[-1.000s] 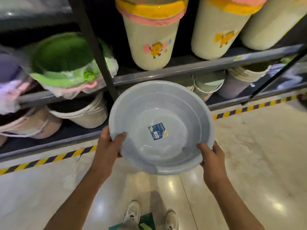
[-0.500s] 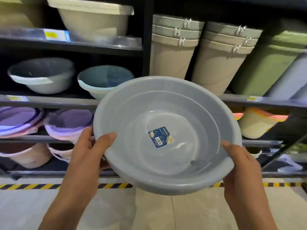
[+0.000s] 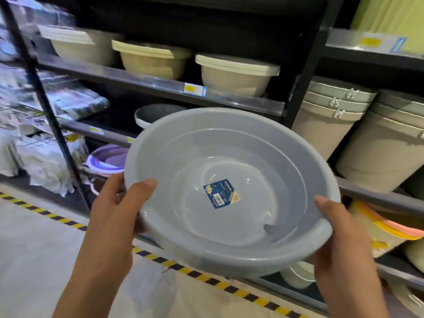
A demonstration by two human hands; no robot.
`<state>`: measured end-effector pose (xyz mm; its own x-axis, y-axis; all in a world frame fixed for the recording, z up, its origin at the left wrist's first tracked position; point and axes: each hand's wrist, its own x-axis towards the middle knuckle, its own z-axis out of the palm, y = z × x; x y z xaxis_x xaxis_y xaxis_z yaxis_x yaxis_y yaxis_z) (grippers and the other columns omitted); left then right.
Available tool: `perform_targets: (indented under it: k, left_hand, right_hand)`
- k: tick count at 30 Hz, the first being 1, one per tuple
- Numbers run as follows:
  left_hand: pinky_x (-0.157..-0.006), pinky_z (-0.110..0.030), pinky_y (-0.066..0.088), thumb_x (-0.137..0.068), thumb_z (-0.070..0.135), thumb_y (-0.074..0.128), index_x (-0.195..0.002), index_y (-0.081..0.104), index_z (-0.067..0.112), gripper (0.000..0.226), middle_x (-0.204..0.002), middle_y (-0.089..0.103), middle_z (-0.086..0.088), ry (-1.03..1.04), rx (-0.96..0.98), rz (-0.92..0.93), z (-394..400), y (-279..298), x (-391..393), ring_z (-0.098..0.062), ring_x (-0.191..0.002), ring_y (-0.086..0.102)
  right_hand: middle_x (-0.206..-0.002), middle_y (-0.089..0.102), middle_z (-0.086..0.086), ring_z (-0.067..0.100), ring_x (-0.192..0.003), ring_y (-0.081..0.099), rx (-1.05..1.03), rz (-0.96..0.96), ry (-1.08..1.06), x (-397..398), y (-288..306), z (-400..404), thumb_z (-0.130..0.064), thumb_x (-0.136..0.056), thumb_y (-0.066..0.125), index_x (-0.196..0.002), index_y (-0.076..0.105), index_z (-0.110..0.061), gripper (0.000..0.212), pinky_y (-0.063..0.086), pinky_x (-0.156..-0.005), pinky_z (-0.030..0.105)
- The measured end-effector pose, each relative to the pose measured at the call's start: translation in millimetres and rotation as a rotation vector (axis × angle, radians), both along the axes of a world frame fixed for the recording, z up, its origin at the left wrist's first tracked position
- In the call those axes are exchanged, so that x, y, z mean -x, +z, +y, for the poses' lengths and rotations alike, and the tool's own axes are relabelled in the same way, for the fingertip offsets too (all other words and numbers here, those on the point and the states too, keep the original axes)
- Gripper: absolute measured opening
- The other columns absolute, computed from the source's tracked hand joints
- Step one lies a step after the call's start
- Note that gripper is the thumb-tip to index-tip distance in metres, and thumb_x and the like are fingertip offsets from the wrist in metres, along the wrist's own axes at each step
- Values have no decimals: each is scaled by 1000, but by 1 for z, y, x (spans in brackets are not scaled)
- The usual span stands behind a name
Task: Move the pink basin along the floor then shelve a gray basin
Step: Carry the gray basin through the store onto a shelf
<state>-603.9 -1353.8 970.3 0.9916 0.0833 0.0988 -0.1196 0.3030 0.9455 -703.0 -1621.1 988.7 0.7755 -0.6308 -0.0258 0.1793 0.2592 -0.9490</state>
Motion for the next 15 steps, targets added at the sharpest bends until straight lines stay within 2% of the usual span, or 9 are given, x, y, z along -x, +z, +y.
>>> perform_targets:
  k: [4, 5, 7, 9, 11, 13, 15]
  left_hand:
    - [-44, -23, 51, -60, 44, 74, -101, 74, 28, 44, -86, 74, -1, 67, 22, 28, 49, -8, -21, -12, -63, 68]
    - [-44, -23, 51, -62, 42, 74, -99, 74, 27, 40, -86, 73, -2, 83, 33, 32, 62, -10, -27, -11, -62, 68]
    - [-43, -22, 51, -68, 36, 73, -99, 72, 24, 33, -83, 72, -1, 123, 48, 40, 87, -13, -40, -11, -60, 66]
    - [-43, -23, 50, -74, 33, 70, -103, 70, 22, 31, -79, 72, 2, 160, 38, 42, 112, -14, -56, -12, -59, 65]
    - [-42, -22, 49, -78, 29, 69, -103, 68, 19, 27, -75, 71, 4, 193, 18, 33, 136, -13, -72, -12, -58, 64]
    - [-42, -21, 48, -76, 30, 67, -106, 67, 18, 33, -75, 72, 5, 224, 6, 25, 158, -11, -88, -12, -58, 66]
    - [-45, -21, 50, -73, 32, 68, -111, 67, 20, 40, -79, 75, 4, 264, -6, 36, 177, -12, -104, -13, -62, 70]
  right_hand:
    - [-95, 78, 5, 20, -78, 72, 23, 22, 30, -44, -3, 41, -47, -51, 77, -98, 78, -26, 52, 57, -61, 33]
    - [-95, 78, 5, 20, -79, 72, 32, 20, 46, -56, -4, 52, -47, -51, 77, -98, 78, -24, 52, 57, -61, 33]
    - [-98, 78, 6, 23, -84, 73, 43, 15, 92, -80, -7, 75, -46, -54, 77, -98, 78, -24, 49, 58, -70, 39]
    - [-94, 78, 5, 20, -80, 73, 52, 8, 139, -105, -10, 101, -42, -61, 75, -91, 80, -29, 33, 57, -75, 43]
    - [-87, 78, 1, 15, -72, 73, 65, 6, 166, -130, -13, 125, -40, -66, 73, -84, 81, -35, 20, 57, -67, 36]
    - [-84, 77, -2, 14, -72, 72, 60, 8, 198, -156, -17, 146, -38, -69, 72, -82, 81, -33, 17, 57, -63, 31]
    - [-91, 78, 0, 17, -81, 70, 37, 4, 246, -184, -22, 165, -35, -71, 72, -86, 81, -27, 19, 55, -70, 33]
